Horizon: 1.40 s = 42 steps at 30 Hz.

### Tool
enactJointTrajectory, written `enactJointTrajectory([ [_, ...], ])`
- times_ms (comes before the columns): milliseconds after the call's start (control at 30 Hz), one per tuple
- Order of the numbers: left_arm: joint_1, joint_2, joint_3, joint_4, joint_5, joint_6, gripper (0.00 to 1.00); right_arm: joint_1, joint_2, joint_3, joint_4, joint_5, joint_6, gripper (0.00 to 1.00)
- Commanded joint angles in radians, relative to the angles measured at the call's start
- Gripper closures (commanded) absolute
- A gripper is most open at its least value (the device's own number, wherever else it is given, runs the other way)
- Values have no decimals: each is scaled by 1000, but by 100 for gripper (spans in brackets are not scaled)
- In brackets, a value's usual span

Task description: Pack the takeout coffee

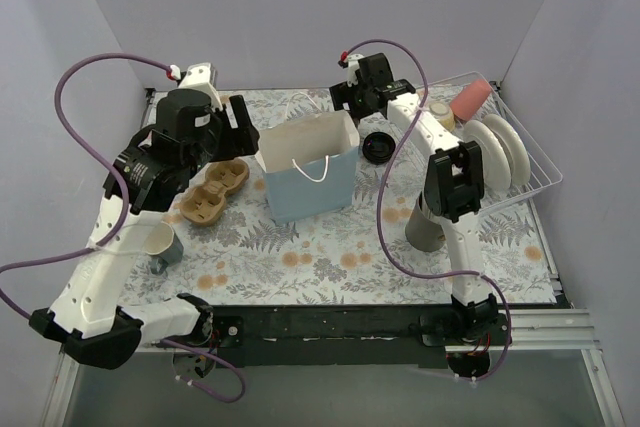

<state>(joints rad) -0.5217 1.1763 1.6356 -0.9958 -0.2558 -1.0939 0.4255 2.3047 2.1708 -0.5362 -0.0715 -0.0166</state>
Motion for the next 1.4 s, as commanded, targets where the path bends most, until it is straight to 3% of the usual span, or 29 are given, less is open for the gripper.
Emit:
enactJointTrajectory([
  [0, -3, 3, 62, -67, -33, 35, 28, -42, 35, 69, 105, -151, -33, 12],
  [700, -3, 83, 64, -69, -45, 46, 28, -100, 186, 121, 289, -436, -14, 9],
  [1367, -3, 71, 49, -61, -46, 35, 29, -139, 117, 43, 157, -550, -54, 30],
])
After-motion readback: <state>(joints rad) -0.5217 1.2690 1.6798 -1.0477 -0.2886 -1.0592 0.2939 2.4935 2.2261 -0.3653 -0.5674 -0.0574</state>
